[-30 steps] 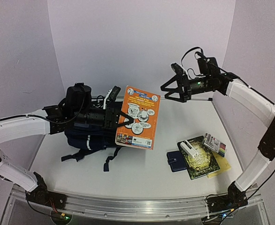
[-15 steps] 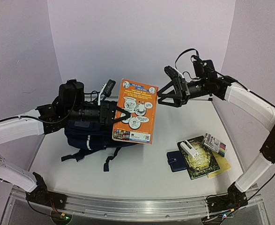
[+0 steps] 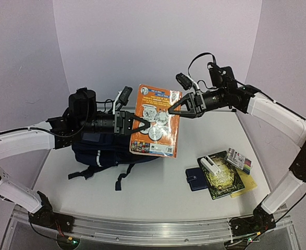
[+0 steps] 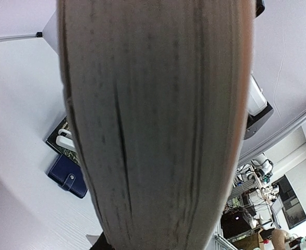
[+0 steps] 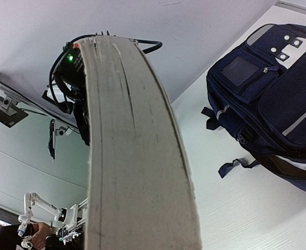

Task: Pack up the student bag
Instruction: Pick up the book from the center of the board.

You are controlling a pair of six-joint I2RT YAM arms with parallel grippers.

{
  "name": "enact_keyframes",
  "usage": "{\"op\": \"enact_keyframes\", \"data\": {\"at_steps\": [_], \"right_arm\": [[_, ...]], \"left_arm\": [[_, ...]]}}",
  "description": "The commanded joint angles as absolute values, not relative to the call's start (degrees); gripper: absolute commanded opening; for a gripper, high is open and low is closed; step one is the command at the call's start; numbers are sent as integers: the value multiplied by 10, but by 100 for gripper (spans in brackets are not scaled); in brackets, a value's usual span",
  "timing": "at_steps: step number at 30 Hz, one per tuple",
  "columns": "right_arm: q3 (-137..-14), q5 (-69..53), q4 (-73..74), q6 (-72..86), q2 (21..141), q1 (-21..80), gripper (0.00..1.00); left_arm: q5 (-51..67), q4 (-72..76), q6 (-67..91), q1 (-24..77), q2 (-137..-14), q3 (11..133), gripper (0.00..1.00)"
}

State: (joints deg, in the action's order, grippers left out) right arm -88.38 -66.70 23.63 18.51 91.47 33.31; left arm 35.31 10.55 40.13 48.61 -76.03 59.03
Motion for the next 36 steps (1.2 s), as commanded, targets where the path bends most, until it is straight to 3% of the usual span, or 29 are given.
{"op": "enact_keyframes", "data": {"at_steps": [1,4,9,17,26,36], "right_arm": [[-911,-624,221,142,876,343,0],[-947,-545,308,55,869,343,0],[-962,-332,397,-126,845,345,0],[-961,-64,411,-349,823,377,0],[-916,106,310,-571,784,428,0],[-774,159,105,-767,702,506,0]], "left_arm": [[328,156,442,468,-749,586,46],[323,135,472,446,-739,568,75],[311,93,519,402,-714,535,99],[315,62,601,365,-729,548,100],[342,108,678,364,-779,596,100],[405,294,787,368,-837,574,100]]}}
